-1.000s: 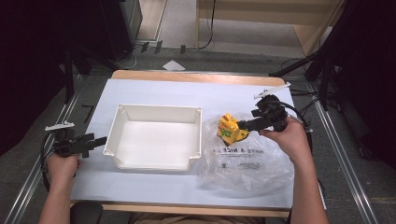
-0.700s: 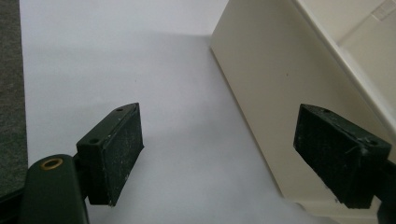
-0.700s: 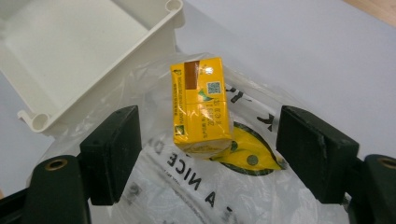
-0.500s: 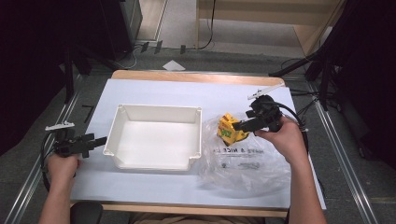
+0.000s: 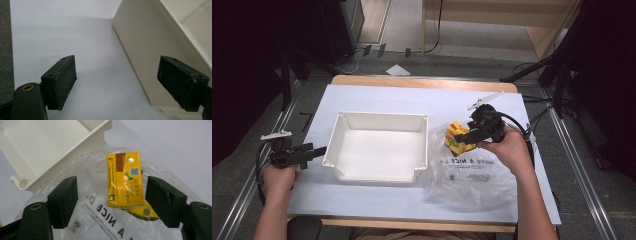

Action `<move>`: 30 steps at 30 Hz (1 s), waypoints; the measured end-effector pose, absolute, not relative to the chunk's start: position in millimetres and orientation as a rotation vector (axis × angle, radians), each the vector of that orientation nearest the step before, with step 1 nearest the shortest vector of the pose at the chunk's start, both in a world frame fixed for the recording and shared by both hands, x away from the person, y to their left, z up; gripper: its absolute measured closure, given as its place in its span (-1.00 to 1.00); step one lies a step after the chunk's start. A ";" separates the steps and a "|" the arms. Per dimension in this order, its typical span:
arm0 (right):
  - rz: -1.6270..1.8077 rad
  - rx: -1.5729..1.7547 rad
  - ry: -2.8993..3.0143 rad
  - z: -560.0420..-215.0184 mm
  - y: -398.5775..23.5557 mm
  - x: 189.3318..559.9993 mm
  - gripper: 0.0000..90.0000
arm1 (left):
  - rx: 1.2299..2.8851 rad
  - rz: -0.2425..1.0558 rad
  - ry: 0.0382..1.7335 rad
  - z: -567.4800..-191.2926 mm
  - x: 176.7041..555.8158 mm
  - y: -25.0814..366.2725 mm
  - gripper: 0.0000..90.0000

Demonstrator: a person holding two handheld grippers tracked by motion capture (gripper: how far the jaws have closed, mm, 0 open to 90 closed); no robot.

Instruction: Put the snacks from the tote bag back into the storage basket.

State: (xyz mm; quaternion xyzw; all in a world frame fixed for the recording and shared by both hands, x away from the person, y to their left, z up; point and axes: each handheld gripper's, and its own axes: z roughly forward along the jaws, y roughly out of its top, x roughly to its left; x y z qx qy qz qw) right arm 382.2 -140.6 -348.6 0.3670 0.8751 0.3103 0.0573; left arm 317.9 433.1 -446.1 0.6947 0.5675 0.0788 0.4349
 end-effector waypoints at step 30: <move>0.784 1.160 2.698 -394.1 -121.3 406.5 -0.17 | 1.734 0.201 1.412 -446.2 318.1 432.5 -0.63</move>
